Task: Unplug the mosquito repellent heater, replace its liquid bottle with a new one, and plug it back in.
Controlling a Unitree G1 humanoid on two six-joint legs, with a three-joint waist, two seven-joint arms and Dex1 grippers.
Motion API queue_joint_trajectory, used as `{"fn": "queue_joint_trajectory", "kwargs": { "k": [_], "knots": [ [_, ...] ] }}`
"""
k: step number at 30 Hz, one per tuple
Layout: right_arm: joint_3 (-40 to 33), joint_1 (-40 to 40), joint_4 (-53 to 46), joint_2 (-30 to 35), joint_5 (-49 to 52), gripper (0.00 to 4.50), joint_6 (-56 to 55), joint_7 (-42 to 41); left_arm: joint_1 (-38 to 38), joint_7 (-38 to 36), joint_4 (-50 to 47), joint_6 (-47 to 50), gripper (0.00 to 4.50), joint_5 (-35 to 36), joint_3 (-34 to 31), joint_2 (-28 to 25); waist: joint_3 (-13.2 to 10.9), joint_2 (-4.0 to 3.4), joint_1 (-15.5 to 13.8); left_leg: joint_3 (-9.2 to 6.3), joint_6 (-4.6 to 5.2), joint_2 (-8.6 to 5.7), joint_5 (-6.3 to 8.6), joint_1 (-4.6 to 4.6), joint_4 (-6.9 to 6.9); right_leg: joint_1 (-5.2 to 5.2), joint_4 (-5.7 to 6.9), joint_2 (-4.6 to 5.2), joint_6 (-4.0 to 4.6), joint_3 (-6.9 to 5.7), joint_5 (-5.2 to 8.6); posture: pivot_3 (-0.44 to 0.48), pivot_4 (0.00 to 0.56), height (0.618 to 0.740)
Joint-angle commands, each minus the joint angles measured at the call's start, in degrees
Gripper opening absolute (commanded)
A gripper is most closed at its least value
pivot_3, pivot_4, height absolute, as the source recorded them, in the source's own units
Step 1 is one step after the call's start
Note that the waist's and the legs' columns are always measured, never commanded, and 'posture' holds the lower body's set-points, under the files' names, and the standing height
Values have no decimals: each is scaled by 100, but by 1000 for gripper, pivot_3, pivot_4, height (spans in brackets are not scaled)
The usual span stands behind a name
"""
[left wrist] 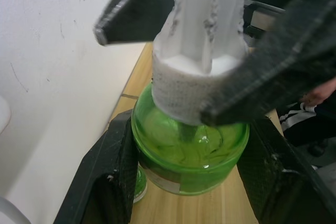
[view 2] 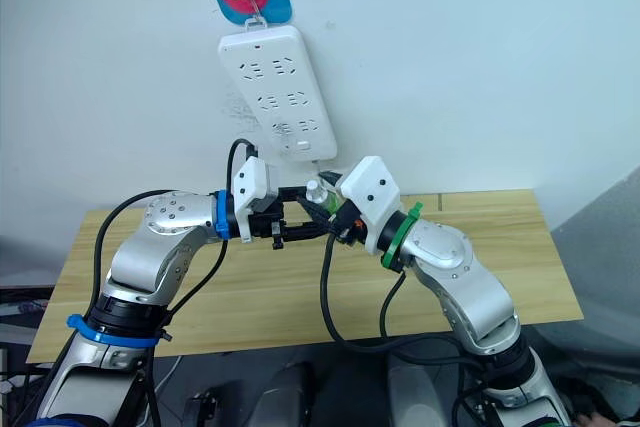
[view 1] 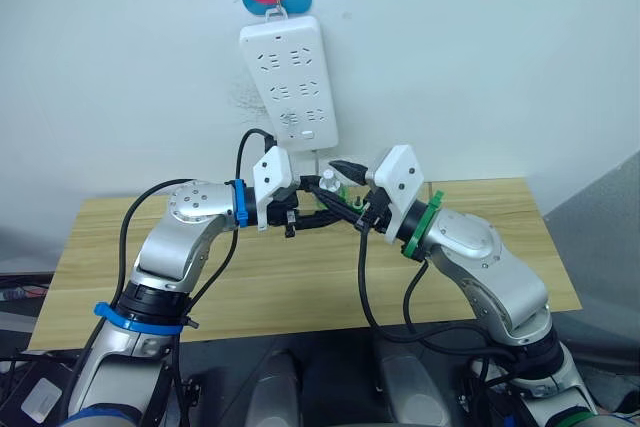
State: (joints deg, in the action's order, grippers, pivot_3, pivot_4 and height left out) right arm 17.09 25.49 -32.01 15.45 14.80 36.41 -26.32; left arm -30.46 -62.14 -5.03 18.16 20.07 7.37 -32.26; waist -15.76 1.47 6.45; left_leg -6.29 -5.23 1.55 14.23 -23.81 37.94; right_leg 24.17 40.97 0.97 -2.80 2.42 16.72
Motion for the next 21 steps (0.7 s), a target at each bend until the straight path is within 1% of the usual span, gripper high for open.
{"fn": "queue_joint_trajectory", "kwargs": {
  "k": [1,5,7,9,11,12,14,17,19,21],
  "knots": [
    [20,-24,-130,2,150,1028,-145,-209,-43,-35,-300,0,2258,91,-71,-55,1,0,-1,-1,1,0,1,0,1,0,1,0,0,0,0,-123,181,725],
    [-74,69,-42,151,566,1029,-110,-808,68,-199,-440,112,2258,195,-116,-203,7,0,0,0,2,0,1,0,0,0,1,0,0,1,0,-121,180,725],
    [-94,489,475,637,784,1029,-408,-1937,201,-759,-668,297,2258,476,-85,-517,7,-1,-2,0,2,0,1,1,0,0,1,0,0,0,0,-114,185,725],
    [-75,1095,1154,1040,1019,1029,-565,-3090,289,-1183,-817,311,2258,555,-24,-830,7,-1,15,5,3,-1,2,1,4,-1,0,0,0,2,0,-98,183,725],
    [34,1605,1733,1272,1129,1029,-685,-3883,278,-1284,-820,187,2258,494,-7,-971,8,-2,8,6,4,0,2,8,1,-4,1,-1,0,2,0,-89,182,725],
    [86,1794,1974,1322,1128,1029,-773,-4144,255,-1268,-816,203,2258,512,-31,-989,11,-1,0,1,5,3,2,9,0,-4,2,-4,0,-2,0,-85,181,725],
    [119,2043,2259,1339,1205,1029,-752,-4431,226,-1176,-821,288,2258,582,-106,-980,12,-1,-23,-4,5,6,2,11,-1,-7,2,-7,1,-6,0,-79,175,725],
    [11,2173,2343,1229,1286,1029,-673,-4388,240,-1082,-829,304,2258,605,-165,-989,12,-1,-41,-6,4,0,2,1,0,-5,-5,0,1,-8,0,-73,173,725],
    [-92,2134,2235,1322,1410,1029,-498,-4433,251,-1008,-828,329,2258,622,-201,-981,12,0,-45,-3,2,-5,1,-1,0,-4,-6,7,1,-6,0,-80,170,725],
    [-256,2007,2103,1413,1490,1774,-383,-4299,274,-922,-836,391,2258,669,-234,-964,12,-1,-51,-4,0,-4,0,-1,1,-4,-6,7,1,-7,0,-86,172,725]
  ]
}}
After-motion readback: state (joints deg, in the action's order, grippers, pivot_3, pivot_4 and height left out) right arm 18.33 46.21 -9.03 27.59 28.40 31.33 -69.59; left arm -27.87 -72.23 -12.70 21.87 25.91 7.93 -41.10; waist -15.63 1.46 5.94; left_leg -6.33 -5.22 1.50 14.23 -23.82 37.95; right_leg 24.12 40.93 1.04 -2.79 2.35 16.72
